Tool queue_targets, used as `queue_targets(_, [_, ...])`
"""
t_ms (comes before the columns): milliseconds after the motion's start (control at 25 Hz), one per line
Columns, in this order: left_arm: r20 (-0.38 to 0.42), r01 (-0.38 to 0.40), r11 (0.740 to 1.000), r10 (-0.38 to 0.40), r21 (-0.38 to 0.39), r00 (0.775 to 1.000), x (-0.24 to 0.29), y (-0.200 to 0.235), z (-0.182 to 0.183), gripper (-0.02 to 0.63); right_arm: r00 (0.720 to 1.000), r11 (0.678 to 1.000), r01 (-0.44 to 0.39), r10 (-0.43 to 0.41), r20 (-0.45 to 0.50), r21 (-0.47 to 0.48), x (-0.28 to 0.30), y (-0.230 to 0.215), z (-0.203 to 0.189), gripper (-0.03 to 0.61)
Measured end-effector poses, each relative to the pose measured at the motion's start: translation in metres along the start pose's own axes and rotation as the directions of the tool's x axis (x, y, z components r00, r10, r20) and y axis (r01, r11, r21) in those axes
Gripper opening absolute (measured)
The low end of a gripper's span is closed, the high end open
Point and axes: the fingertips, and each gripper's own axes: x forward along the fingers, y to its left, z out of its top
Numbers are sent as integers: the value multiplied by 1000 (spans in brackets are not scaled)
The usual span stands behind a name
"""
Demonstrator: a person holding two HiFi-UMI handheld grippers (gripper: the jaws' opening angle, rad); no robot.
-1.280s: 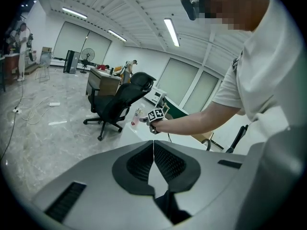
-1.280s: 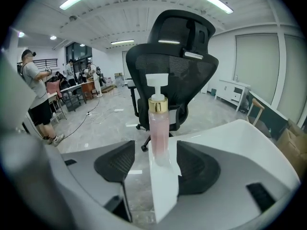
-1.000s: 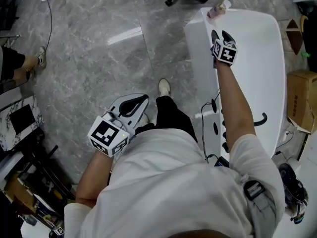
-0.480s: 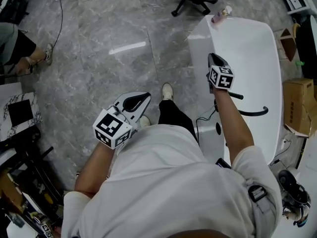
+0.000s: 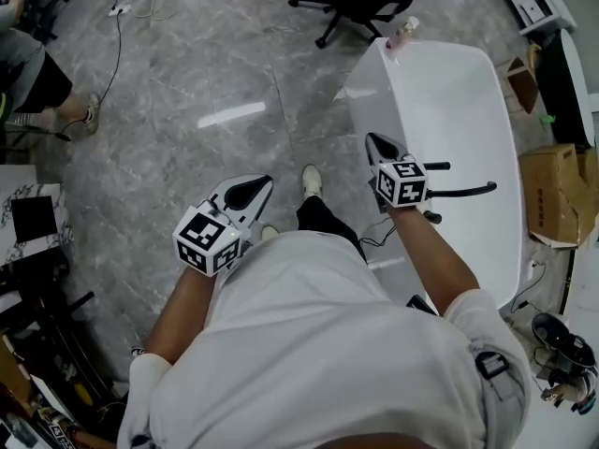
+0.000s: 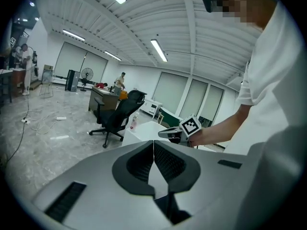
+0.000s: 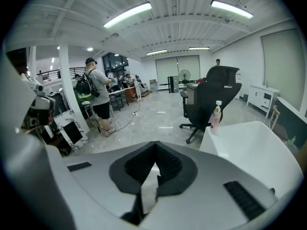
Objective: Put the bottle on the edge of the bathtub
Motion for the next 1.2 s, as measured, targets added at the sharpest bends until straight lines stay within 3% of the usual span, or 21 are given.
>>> queue_targets(520, [37,-10,1000,11,-4,999,-58,-17,-27,18,990,992,-109,113,79,-60,-84,112,4,9])
queue_targets(1200, [53,-44,999,44,-3,998,-87,-17,-40,18,985,979,-147,157,70,-138,-91,148,9,8])
